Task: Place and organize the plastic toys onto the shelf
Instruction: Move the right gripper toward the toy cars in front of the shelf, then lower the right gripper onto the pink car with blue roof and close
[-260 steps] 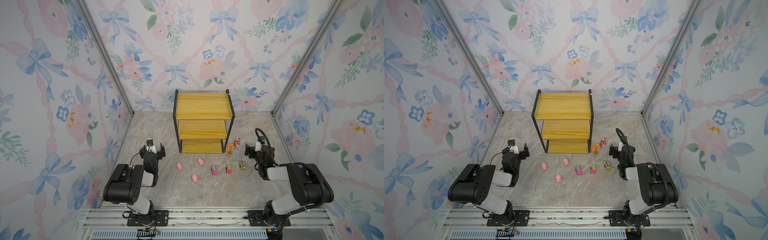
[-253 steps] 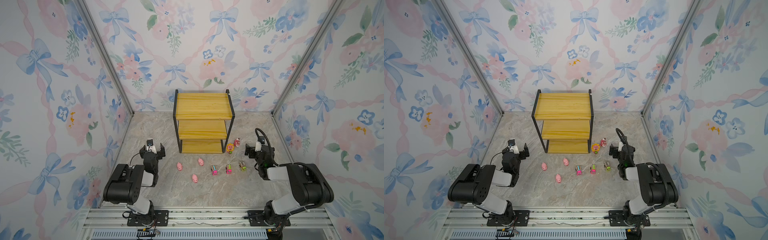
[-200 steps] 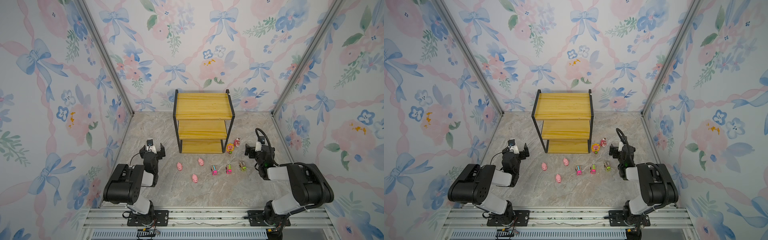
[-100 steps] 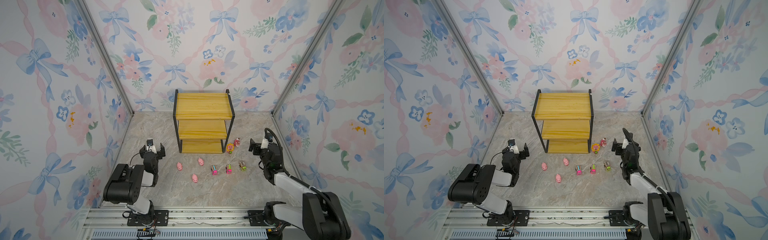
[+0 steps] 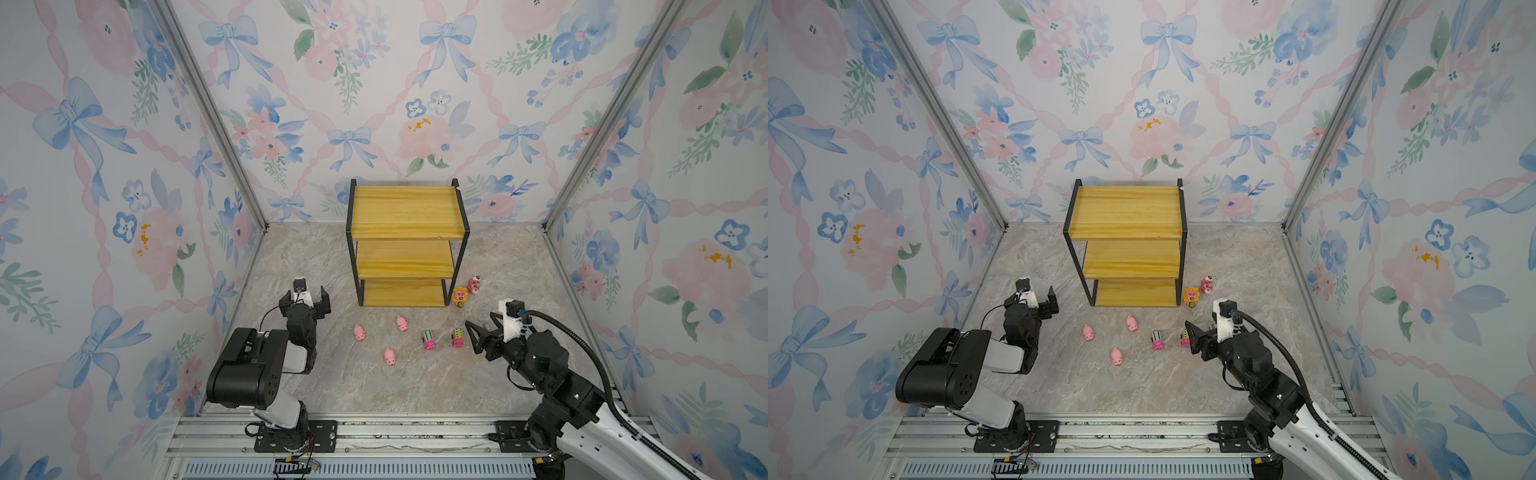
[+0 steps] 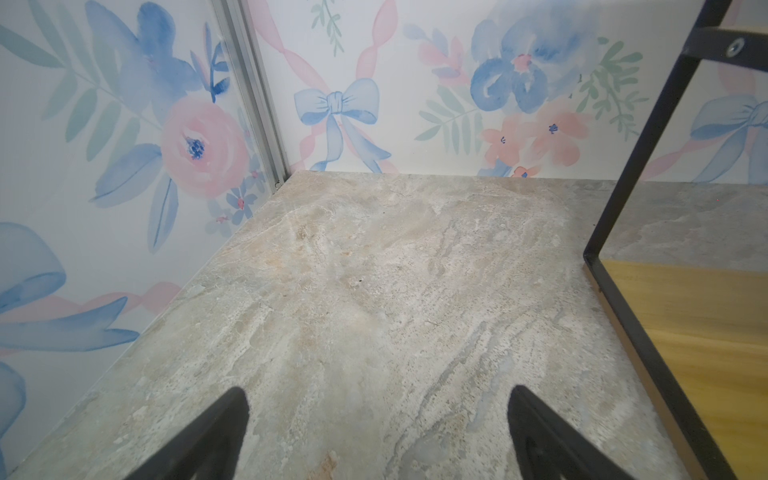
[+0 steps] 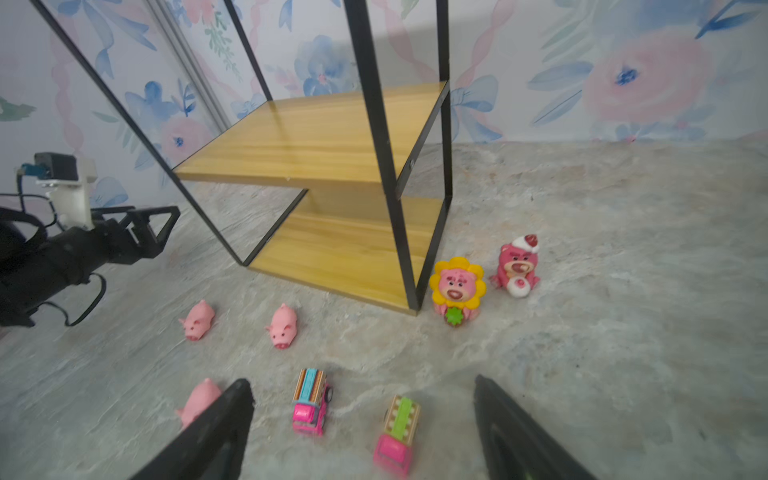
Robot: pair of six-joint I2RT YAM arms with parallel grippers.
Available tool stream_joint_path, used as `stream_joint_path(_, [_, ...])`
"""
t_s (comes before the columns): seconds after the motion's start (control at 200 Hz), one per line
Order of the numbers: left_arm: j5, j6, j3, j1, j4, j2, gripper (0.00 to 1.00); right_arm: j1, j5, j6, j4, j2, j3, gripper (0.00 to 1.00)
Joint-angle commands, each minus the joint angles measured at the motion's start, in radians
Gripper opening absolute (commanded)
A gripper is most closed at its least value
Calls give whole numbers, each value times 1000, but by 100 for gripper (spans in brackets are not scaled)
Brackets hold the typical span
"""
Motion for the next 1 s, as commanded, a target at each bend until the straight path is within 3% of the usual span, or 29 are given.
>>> stream_joint_path(0.0, [1,-1,-9,-3,15,3,98,174,258,105,-97,-104,-84,84])
stream_joint_path(0.16, [0,-1,-10,-4,16,2,98,362,428,118,-163,-74,-85,84])
stream_joint_path(0.42, [0,-1,-10,-3,15,2,98,414,463,133,37,348,-37,84])
stream_joint_path(0.735, [0,-1,-9,-3,16,2,98,413,380,88,291,729,69,85])
stream_joint_path(0.995, [0,-2,-10,-3,16,2,98,376,293,120,496,888,56,87])
